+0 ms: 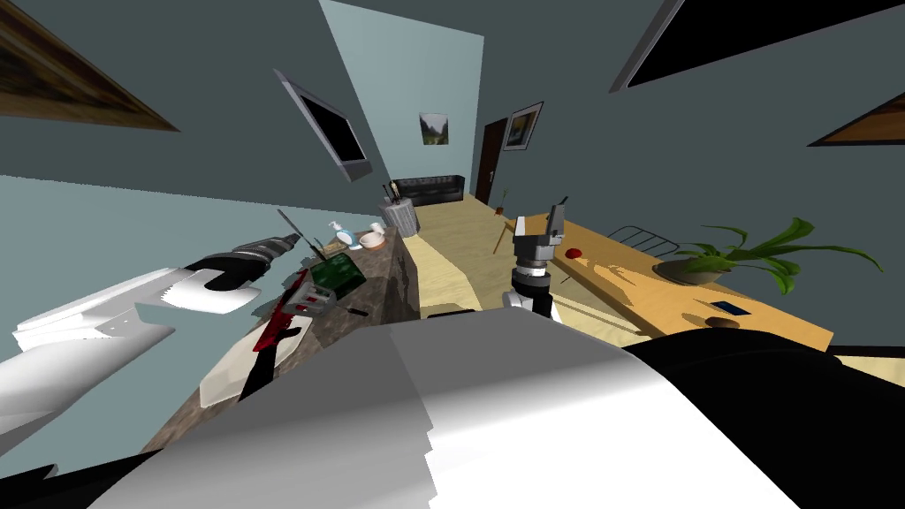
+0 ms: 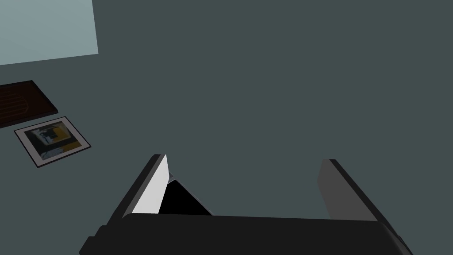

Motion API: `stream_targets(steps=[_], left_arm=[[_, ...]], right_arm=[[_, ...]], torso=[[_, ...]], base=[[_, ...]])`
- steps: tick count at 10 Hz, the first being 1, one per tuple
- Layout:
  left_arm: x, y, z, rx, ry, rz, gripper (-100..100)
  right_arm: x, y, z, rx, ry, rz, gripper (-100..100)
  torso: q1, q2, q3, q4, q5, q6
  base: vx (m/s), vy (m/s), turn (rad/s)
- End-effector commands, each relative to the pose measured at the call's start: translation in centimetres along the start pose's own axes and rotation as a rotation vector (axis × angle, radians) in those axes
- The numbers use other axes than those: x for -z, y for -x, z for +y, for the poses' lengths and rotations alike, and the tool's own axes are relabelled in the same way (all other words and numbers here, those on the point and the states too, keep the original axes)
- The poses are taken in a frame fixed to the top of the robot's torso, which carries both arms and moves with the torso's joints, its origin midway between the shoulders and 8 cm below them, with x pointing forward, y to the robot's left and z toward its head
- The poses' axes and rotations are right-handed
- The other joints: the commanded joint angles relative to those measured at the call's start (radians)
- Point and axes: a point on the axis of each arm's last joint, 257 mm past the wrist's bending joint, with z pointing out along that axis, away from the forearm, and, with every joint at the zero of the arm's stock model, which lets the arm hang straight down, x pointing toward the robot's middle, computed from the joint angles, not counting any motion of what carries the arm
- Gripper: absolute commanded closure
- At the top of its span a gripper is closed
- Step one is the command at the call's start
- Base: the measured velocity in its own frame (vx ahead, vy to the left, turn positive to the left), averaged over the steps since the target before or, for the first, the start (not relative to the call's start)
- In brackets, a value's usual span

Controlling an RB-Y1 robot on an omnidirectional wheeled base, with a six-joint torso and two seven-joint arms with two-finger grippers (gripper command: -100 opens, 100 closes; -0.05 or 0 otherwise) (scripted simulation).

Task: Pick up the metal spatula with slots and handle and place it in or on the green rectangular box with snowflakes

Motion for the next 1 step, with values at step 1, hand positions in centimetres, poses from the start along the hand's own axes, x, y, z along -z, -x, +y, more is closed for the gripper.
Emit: stream_targets(steps=[1], left_arm=[[0.0,0.0,0.0,0.0,0.0,0.0,0]], right_arm=[[0.0,0.0,0.0,0.0,0.0,0.0,0]], torso=[[0.0,0.0,0.0,0.0,0.0,0.0]], base=[[0.0,0.0,0.0]])
